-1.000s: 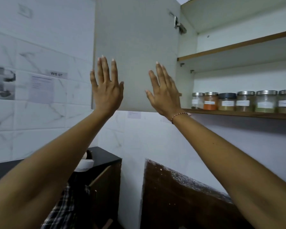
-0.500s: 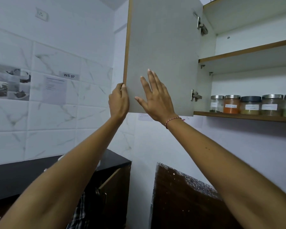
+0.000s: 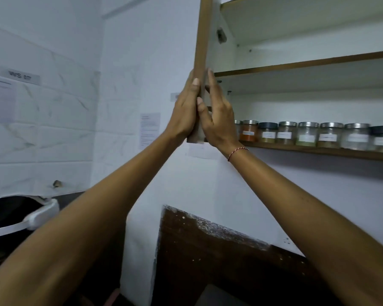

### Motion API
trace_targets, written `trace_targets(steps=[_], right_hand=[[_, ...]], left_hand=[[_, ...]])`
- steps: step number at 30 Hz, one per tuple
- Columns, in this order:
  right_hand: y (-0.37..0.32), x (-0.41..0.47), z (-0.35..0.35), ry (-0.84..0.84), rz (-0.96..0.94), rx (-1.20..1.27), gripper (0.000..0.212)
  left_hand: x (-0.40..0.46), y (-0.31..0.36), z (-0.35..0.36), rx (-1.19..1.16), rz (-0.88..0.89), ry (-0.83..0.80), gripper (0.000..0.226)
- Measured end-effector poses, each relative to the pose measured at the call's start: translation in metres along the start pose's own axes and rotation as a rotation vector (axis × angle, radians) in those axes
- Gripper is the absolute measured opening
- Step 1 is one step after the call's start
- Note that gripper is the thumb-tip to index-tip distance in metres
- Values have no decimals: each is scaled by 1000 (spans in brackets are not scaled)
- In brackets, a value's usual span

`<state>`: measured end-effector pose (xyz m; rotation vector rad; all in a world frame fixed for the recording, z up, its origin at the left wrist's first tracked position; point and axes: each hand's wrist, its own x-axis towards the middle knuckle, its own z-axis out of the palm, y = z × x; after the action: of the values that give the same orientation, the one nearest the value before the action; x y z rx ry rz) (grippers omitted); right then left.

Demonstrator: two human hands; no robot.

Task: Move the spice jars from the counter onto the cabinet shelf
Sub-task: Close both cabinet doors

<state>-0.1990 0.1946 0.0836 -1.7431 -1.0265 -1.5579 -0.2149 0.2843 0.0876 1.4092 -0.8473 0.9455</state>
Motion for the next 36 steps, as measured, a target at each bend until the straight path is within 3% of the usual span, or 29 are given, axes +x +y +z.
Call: trace_targets(steps=[9,18,21,27,32,36], right_hand=[[55,-30,-118,30,210,-122,61],[109,-51,-171,72,513,-229,60],[119,-51,-178,42,495,-354,61],[149,-58,-187,-188,287,-968,60],[172,-64,-194,-333,257,-1288,62],[189,-70,-192,-461,261,-1390,60]], left_hand=[[-2,-2,140,-41,-60,-133,52],[4,-44,194,415,131,-409,53],[11,-65,190,577,210,-495,56],[20,-106,188,782,299,-633,66],[30,-132,200,827,365,-687,74],[36,-151,210,819,368,-749,81]])
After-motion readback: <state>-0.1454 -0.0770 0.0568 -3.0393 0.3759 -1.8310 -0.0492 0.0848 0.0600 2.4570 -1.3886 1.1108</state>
